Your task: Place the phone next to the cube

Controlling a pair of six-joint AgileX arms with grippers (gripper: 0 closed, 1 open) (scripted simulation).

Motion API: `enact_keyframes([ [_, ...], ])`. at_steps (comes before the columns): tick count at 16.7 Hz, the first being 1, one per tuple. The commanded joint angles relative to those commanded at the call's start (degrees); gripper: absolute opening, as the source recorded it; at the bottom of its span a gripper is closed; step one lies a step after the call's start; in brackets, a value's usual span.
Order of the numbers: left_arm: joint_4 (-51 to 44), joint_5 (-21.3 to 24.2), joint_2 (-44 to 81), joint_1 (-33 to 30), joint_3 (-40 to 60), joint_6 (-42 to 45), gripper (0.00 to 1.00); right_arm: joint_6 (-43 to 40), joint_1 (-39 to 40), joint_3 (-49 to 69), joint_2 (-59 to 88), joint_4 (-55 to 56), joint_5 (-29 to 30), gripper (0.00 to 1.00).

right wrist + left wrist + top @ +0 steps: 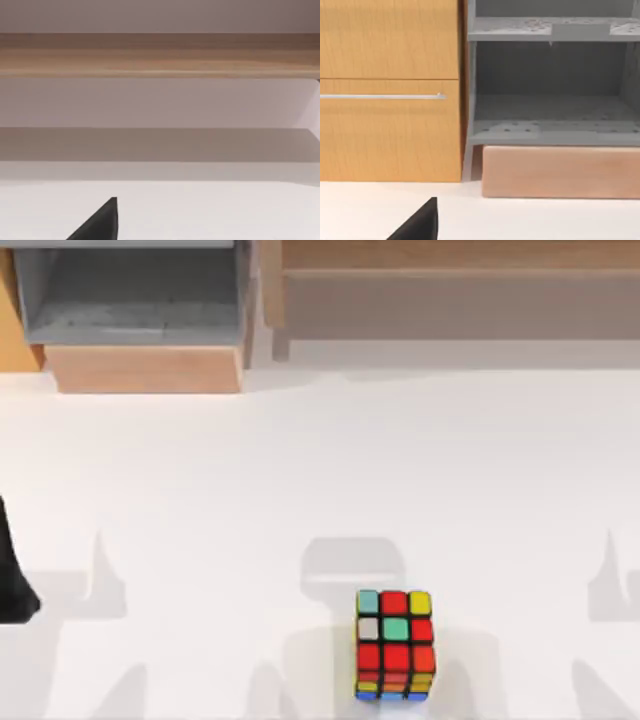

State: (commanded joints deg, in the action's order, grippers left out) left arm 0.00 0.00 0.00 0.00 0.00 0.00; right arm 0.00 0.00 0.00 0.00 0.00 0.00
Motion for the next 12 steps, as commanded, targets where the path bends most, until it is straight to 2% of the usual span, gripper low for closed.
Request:
enact_keyframes([
  [3, -0.35, 0.00, 0.60, 0.60, 0.52, 0.60, 1.00, 0.00, 0.00, 0.00, 0.00, 0.00, 0.00, 1.00],
  [5, -2.04, 0.05, 3.59, 3.55, 3.04, 3.61, 1.00, 0.00, 0.00, 0.00, 0.00, 0.00, 0.00, 1.00],
  [8, -6.66, 0.28, 12.63, 11.31, 9.83, 12.44, 1.00, 0.00, 0.00, 0.00, 0.00, 0.00, 0.00, 1.00],
  [12, -15.85, 0.69, 32.46, 24.50, 22.13, 29.27, 1.00, 0.00, 0.00, 0.00, 0.00, 0.00, 0.00, 1.00],
])
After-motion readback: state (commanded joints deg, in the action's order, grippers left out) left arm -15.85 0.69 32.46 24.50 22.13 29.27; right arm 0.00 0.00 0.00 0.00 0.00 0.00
